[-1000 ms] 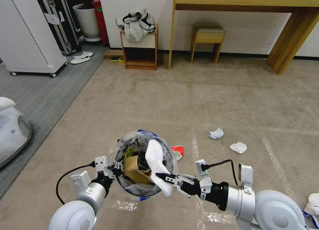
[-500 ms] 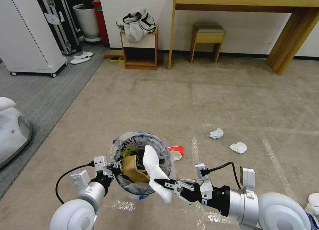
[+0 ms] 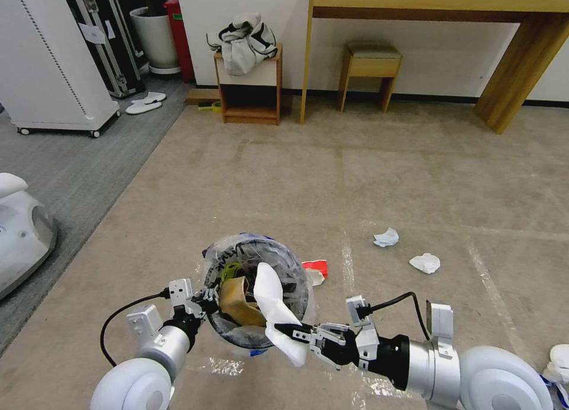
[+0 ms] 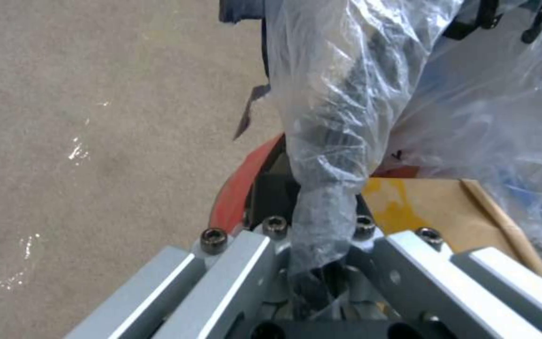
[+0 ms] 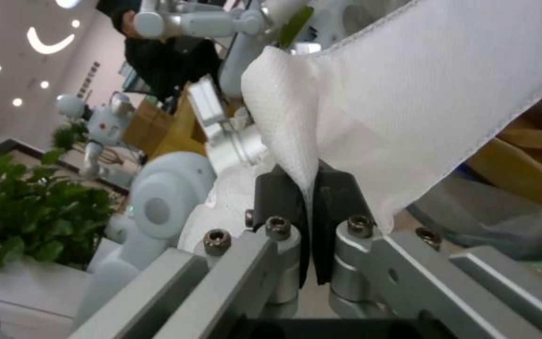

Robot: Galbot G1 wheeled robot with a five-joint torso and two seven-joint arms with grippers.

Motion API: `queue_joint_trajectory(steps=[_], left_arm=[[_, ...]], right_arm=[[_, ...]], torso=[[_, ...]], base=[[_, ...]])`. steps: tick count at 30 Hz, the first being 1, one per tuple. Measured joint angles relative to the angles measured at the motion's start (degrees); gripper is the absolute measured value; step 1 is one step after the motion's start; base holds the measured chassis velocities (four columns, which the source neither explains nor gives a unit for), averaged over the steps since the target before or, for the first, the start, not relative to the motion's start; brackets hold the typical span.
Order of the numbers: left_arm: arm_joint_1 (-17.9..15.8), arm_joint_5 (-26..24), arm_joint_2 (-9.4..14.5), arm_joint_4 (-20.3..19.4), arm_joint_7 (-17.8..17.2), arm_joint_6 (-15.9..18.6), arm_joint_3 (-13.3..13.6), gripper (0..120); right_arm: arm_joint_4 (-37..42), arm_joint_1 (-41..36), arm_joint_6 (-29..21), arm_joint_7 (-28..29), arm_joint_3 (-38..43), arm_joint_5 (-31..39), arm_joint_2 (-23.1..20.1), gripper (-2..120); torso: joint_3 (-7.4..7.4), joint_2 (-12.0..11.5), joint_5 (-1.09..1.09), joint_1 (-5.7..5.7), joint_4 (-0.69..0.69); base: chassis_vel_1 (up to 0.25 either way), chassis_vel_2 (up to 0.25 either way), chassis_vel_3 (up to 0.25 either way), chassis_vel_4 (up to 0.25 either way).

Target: Pick up the trash bin and place the garbage on the floor into it.

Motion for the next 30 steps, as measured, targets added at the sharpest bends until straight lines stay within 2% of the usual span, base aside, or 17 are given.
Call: queue_joint_trajectory(steps=[9,11,12,15,19,23,30], left_arm=[[0.2,0.4,0.0,-0.2,0.4,-0.4,0.1,1],[0.9,2.9,0.1,-0.6,3.7,-1.9,-0.1,1],[0.9,2.9,0.1,-0.6,3.7,-1.9,-0.1,1],[1.4,5.0,0.3,-0.6,6.7,-3.4,-0.6,1],[1.6,6.3,0.5,-0.4,8.7,-4.3,-0.9,1],[1.6,6.5,0.5,-0.3,8.9,-4.5,-1.0,1],[2.4,7.9,0.6,-0.6,12.0,-6.1,-1.5,1]], right_arm=[[0.7,-0.1,0.0,0.3,0.3,0.5,-0.8,1],[0.9,-0.2,-0.1,0.5,0.3,0.7,-1.2,1],[0.9,-0.2,-0.1,0.5,0.3,0.7,-1.2,1],[0.9,-0.1,-0.1,0.9,0.6,1.4,-1.5,1],[1.5,-0.1,-0.1,1.3,1.3,2.5,-2.4,1],[1.6,-0.1,-0.1,1.5,1.4,2.7,-2.6,1],[1.3,3.2,0.0,4.4,2.2,8.1,-4.1,1]], torso=[[0.00,0.0,0.00,0.00,0.00],[0.00,0.0,0.00,0.00,0.00],[0.00,0.0,0.00,0.00,0.00],[0.00,0.0,0.00,0.00,0.00],[0.00,0.0,0.00,0.00,0.00],[0.00,0.0,0.00,0.00,0.00],[0.00,0.0,0.00,0.00,0.00]], base=[[0.000,0.000,0.000,0.000],[0.000,0.000,0.000,0.000],[0.000,0.000,0.000,0.000],[0.000,0.000,0.000,0.000],[0.000,0.000,0.000,0.000],[0.000,0.000,0.000,0.000],[0.000,0.000,0.000,0.000]])
